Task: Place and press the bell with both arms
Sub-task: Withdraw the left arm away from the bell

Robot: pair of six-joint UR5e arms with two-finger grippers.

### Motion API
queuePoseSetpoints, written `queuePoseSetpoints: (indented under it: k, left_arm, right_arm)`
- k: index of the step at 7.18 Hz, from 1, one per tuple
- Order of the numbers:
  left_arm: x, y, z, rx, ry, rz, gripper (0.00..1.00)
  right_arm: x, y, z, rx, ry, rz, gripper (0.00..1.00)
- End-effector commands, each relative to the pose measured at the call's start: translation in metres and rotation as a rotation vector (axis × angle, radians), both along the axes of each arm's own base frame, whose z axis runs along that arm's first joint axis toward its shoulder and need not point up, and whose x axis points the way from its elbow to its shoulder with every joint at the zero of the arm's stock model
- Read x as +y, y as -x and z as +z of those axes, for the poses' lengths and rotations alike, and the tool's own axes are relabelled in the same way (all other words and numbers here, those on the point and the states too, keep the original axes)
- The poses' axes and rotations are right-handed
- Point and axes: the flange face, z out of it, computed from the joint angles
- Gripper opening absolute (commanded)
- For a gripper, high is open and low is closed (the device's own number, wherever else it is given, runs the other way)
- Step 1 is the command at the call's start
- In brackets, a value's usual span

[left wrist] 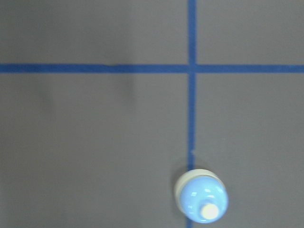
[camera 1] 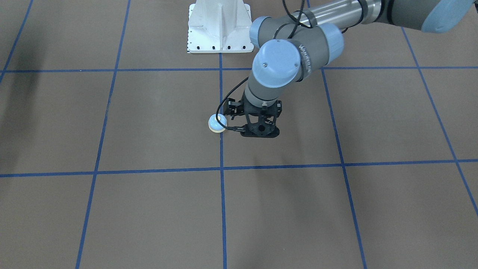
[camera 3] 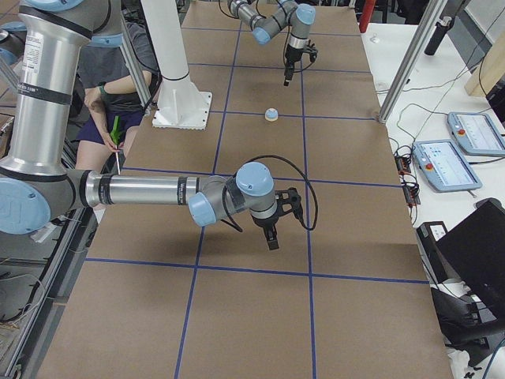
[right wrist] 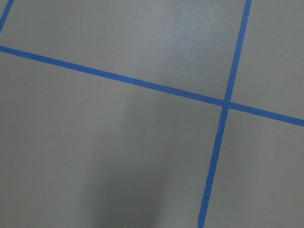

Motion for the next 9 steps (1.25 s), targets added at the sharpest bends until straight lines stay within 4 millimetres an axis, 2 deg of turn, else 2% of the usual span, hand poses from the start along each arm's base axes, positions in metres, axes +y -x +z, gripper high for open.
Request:
queuePoseSetpoints:
  k: [1,2,3,4,5,6,7,8,9]
  left_arm:
    - [0.012,0.103,0.085,-0.021,-0.183,0.06,0.99]
    - [0.01,0.162,0.132,-0.053,-0.217,0.055,0.99]
    - [0.013,0.214,0.184,-0.092,-0.275,0.101,0.99]
    - [0.016,0.274,0.231,-0.152,-0.397,0.149,0.99]
    - [0.018,0.329,0.275,-0.181,-0.433,0.198,0.99]
    - [0.035,0.382,0.321,-0.215,-0.374,0.174,1.0]
    - [0.057,0.431,0.364,-0.25,-0.279,0.104,1.0]
    - [0.067,0.491,0.384,-0.264,-0.232,0.001,1.0]
    - [0.084,0.517,0.411,-0.27,-0.231,0.025,1.0]
  right_arm:
    - [-0.007,0.001,-0.008,-0.012,0.017,0.021,1.0]
    - [-0.018,0.004,-0.019,-0.028,0.027,0.041,1.0]
    - [-0.032,0.009,-0.04,-0.051,0.044,0.037,1.0]
    - [-0.048,0.014,-0.068,-0.056,0.059,0.028,1.0]
    - [-0.059,0.021,-0.1,-0.055,0.078,0.025,1.0]
    - [-0.069,0.039,-0.14,-0.068,0.104,0.032,1.0]
    - [-0.076,0.066,-0.172,-0.093,0.141,0.056,1.0]
    - [-0.084,0.109,-0.212,-0.125,0.171,0.064,1.0]
    - [-0.09,0.157,-0.251,-0.146,0.22,0.098,1.0]
